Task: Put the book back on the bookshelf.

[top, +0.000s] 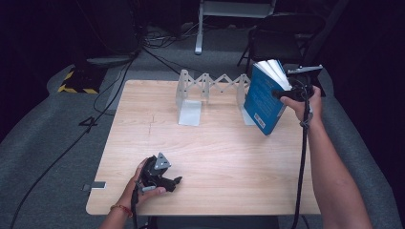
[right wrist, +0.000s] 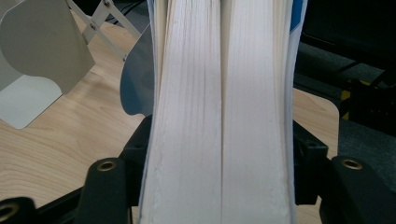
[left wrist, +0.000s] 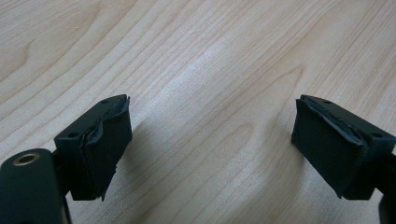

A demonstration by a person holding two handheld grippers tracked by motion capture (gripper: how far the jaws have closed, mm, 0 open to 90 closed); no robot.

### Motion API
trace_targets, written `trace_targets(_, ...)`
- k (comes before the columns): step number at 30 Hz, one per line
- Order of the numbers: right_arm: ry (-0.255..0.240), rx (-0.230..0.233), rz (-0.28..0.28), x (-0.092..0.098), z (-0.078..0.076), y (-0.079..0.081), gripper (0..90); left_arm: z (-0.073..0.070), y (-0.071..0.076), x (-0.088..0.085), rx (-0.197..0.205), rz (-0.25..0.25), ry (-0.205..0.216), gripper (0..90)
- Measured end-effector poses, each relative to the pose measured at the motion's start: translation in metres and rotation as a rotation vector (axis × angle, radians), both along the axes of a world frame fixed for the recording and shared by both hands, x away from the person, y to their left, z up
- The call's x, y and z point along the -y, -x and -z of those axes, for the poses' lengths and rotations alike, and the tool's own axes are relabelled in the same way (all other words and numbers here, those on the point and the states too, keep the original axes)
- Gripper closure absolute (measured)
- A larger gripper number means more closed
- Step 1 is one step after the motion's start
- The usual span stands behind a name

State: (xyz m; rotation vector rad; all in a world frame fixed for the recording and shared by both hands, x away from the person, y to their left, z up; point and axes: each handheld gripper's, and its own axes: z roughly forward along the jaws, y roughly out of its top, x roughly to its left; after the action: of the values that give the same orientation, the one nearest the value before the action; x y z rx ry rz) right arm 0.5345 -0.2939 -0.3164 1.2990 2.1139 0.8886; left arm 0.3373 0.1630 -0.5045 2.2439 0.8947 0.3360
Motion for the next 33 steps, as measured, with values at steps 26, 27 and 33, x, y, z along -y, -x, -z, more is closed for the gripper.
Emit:
trace_targets(26, -0.004, 0.066, -0.043, 0.004, 0.000, 0.024, 28.3, 0.000, 0.000, 0.000, 0.001, -0.002, 0.000, 12.6)
trace_targets(27, -0.001, 0.076, -0.044, 0.004, -0.001, 0.027, 28.2, 0.000, 0.000, 0.000, 0.002, -0.003, 0.001, 12.6)
trace_targets(33, 0.004, 0.095, -0.065, 0.004, -0.002, 0.038, 27.3, 0.000, 0.000, 0.000, 0.002, -0.003, 0.001, 12.6)
